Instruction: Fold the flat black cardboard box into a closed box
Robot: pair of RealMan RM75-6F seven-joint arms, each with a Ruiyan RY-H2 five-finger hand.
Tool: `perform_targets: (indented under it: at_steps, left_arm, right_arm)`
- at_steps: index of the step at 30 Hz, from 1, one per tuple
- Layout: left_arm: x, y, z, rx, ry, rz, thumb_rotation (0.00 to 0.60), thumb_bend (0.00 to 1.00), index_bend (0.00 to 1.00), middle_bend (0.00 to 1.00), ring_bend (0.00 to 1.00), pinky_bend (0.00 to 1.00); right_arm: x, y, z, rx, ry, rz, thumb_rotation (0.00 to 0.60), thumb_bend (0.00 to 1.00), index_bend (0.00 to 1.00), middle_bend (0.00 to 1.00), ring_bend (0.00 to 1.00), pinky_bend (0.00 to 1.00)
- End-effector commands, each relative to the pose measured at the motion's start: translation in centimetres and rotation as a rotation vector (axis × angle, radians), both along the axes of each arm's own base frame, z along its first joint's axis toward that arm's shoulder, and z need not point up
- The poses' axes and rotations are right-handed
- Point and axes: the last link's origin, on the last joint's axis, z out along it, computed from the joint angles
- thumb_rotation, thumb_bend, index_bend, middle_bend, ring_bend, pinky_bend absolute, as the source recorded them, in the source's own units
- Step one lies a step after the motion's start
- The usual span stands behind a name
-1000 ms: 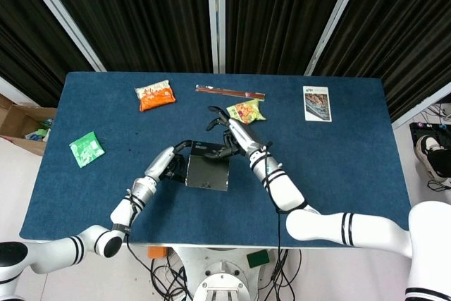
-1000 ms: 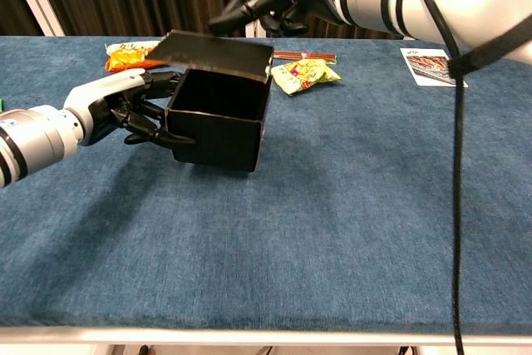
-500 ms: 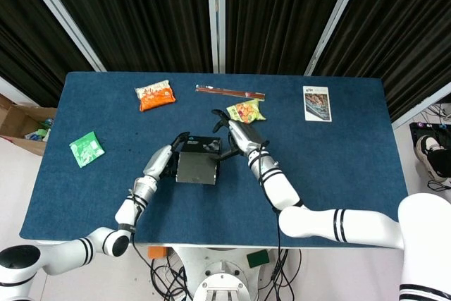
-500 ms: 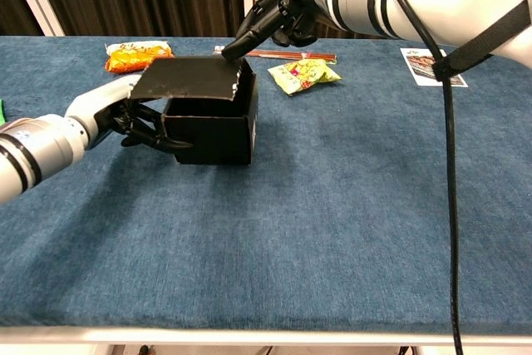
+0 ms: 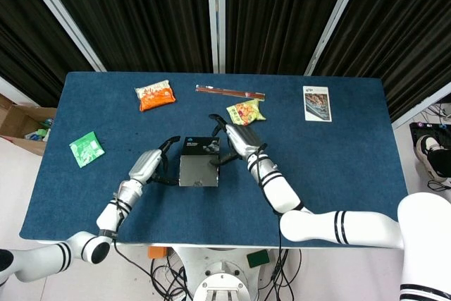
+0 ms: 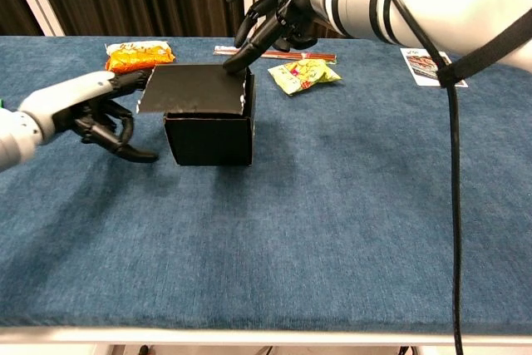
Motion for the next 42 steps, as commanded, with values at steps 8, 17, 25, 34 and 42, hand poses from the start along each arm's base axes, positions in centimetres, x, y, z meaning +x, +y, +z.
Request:
perform_targets:
  at_steps: [8, 17, 25, 34, 42]
  left_arm:
    - [-1.9, -1.2, 4.1, 0.044, 0.080, 0.004, 0.532, 0.00, 0.04, 0.08, 0.63, 0.92]
    - [-1.3, -1.3, 4.8, 0.049, 0.052, -0.018, 0.529, 0.00, 0.04, 0.08, 0.63, 0.92]
    - [-0.8, -1.1, 4.7, 0.023, 0.012, -0.028, 0.531, 0.00, 0.04, 0.08, 0.63, 0.91]
    - [-0.8, -1.1, 4.9, 0.028, 0.022, -0.049, 0.531, 0.00, 0.04, 0.08, 0.63, 0.92]
    - [-1.0, -1.1, 5.4, 0.054, 0.062, -0.070, 0.530, 0.00, 0.04, 0.08, 0.63, 0.91]
  right_arm:
    - [0.0, 1.2, -1.9, -0.066, 0.174, 0.177, 0.600, 0.00, 0.21, 0.36, 0.78, 1.00]
    - [-0.9, 1.8, -4.7, -0.217, 0.388, 0.418, 0.600, 0.03, 0.32, 0.37, 0.78, 1.00]
    - [-2.5, 1.7, -6.8, -0.377, 0.512, 0.645, 0.600, 0.12, 0.45, 0.45, 0.78, 1.00]
    - [-3.4, 1.4, -7.7, -0.451, 0.547, 0.708, 0.600, 0.25, 0.57, 0.53, 0.79, 1.00]
    - [-3.3, 1.4, -6.0, -0.508, 0.493, 0.677, 0.600, 0.32, 0.56, 0.49, 0.79, 1.00]
